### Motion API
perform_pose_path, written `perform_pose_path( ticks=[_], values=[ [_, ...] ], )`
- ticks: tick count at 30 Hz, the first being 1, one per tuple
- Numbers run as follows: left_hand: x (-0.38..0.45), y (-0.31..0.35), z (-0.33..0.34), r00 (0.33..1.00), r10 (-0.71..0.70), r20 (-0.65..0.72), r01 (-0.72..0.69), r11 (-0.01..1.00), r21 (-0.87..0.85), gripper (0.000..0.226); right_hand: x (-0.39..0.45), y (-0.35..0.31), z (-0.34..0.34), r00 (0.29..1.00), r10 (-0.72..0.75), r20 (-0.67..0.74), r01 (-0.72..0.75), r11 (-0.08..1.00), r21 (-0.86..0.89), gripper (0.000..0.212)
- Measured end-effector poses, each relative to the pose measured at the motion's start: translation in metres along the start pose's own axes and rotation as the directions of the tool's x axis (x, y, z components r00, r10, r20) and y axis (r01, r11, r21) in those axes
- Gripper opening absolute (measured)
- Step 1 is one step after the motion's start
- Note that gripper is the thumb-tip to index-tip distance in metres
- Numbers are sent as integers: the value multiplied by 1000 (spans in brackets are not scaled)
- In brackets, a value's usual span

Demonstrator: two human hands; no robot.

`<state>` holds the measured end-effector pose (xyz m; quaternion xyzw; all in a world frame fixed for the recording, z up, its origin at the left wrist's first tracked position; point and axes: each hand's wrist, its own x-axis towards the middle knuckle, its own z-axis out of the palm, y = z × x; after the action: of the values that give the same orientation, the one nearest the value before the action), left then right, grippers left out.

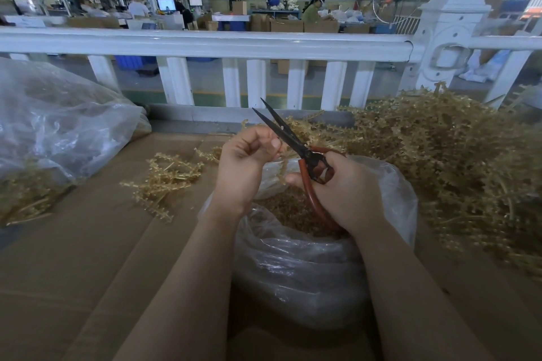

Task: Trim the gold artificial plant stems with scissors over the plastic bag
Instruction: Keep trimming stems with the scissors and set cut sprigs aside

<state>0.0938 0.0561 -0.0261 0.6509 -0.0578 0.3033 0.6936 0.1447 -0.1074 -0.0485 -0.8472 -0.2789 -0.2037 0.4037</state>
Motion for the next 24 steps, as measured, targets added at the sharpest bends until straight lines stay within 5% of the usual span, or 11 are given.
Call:
perform_pose_path(
  ticks=[16,24],
  values=[
    [-2,3,-1,998,-62,-32,62,998,-6,18,3,2,1,1000,-11,-2,11,998,-56,51],
    [1,2,-3,972,-223,-72,202,953,-225,17,6,-4,0,975,196,105,-220,921,320,53]
  ],
)
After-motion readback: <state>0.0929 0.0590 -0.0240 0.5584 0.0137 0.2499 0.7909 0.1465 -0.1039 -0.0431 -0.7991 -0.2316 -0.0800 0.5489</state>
